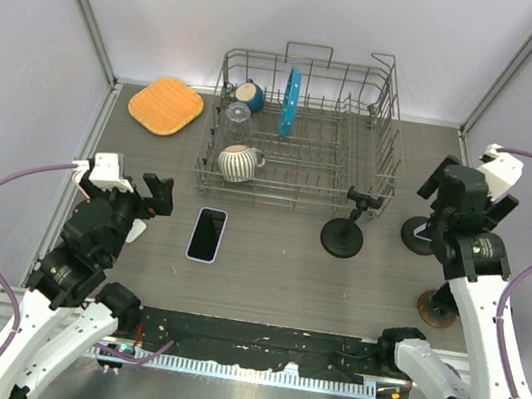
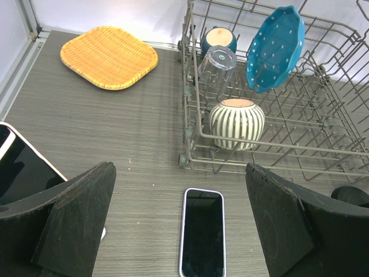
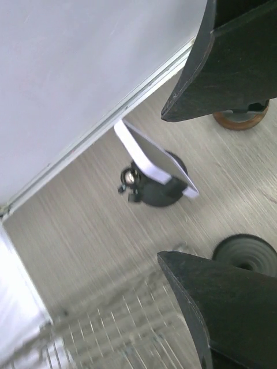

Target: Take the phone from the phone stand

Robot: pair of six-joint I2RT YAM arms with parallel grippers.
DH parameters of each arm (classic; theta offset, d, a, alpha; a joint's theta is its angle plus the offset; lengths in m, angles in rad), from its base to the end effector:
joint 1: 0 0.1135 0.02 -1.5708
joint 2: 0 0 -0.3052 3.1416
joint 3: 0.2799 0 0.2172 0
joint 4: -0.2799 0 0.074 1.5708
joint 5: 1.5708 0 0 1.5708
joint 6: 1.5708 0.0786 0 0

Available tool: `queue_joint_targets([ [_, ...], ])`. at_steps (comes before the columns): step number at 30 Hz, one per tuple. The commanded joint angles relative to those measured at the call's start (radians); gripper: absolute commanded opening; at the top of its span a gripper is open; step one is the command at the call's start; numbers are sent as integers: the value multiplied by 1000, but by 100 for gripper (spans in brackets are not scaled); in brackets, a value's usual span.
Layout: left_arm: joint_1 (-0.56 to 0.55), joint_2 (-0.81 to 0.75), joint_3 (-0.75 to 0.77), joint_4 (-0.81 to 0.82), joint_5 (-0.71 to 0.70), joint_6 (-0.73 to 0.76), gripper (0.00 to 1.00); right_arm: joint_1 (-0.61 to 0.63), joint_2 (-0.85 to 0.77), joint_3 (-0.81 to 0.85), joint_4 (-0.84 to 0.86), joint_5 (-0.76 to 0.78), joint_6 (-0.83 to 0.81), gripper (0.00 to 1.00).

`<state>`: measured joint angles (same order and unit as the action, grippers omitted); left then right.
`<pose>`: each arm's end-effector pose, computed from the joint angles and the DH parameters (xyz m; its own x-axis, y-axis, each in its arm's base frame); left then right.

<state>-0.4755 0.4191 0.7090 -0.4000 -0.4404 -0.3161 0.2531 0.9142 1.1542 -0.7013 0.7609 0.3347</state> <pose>0.0761 -0.0015 0.3389 -0.1045 -0.2625 -0.9593 0.0052 0.9644 -0.2645 0.1486 -0.0176 0.4049 -0.2702 0.1758 -0.9466 0.5349 0.8449 0.0043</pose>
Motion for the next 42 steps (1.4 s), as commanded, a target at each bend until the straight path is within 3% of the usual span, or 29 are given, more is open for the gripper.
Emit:
queue_joint_targets([
  [1, 5, -20, -2, 33, 12, -14, 100, -193, 63, 30, -27, -161, 24, 100],
  [6, 5, -26, -3, 38, 19, -18, 100, -281, 132, -5, 19, -173, 114, 99],
  [14, 3, -34, -6, 38, 20, -18, 100, -345, 160, -85, 111, -193, 184, 88],
  [18, 0, -37, -6, 38, 20, -20, 100, -347, 161, -103, 115, -157, 179, 72],
  [32, -3, -34, -9, 41, 25, -20, 100, -350, 143, -106, 111, -121, 171, 44],
  [42, -5, -28, -9, 41, 28, -20, 100, -350, 86, -102, 88, -83, 156, 13],
])
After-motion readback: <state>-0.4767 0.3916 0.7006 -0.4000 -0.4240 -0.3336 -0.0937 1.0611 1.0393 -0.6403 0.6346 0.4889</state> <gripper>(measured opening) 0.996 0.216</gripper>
